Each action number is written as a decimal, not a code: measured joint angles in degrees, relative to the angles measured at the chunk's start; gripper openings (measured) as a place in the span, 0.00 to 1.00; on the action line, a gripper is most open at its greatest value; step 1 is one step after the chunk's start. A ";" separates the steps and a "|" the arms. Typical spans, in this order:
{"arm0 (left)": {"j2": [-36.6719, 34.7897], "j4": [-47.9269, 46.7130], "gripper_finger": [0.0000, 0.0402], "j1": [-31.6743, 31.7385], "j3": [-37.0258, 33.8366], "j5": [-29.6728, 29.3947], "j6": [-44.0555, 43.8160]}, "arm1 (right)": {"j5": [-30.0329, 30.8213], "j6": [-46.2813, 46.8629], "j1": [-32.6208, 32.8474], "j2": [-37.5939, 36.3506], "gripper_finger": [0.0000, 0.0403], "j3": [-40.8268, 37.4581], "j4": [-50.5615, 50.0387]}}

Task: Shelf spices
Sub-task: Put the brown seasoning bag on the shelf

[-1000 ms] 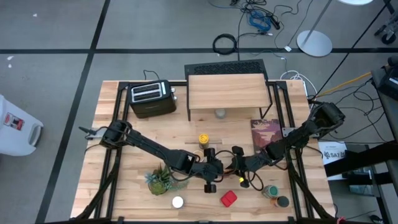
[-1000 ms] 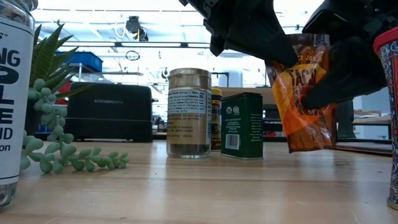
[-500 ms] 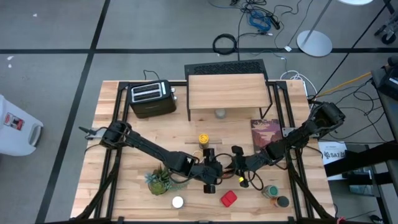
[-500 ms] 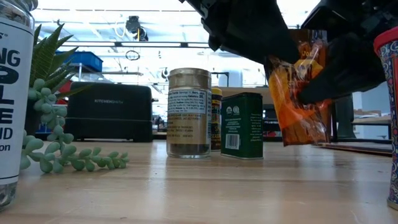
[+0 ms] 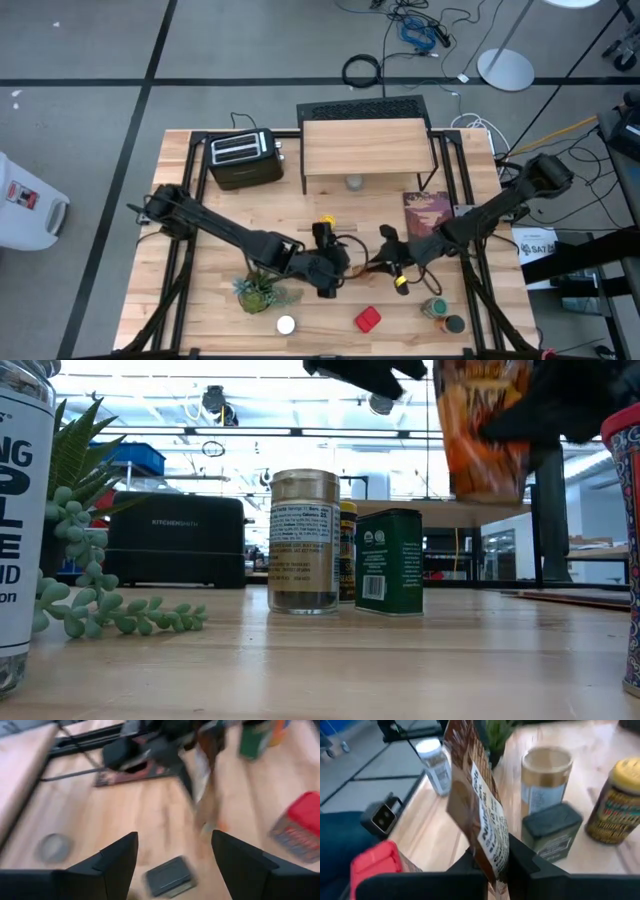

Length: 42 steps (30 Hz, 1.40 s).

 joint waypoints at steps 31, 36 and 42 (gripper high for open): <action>-21.74 9.55 0.65 15.18 -22.54 -6.17 6.93 | -0.61 -22.75 -22.32 -14.03 0.04 32.34 -42.79; -30.54 21.66 0.65 16.86 -32.36 -2.27 8.72 | -4.44 -26.23 -28.91 -13.76 0.04 36.84 -45.47; -34.85 26.74 0.65 18.56 -37.49 -0.35 13.72 | -11.16 -30.78 -38.26 -10.46 0.04 42.41 -45.65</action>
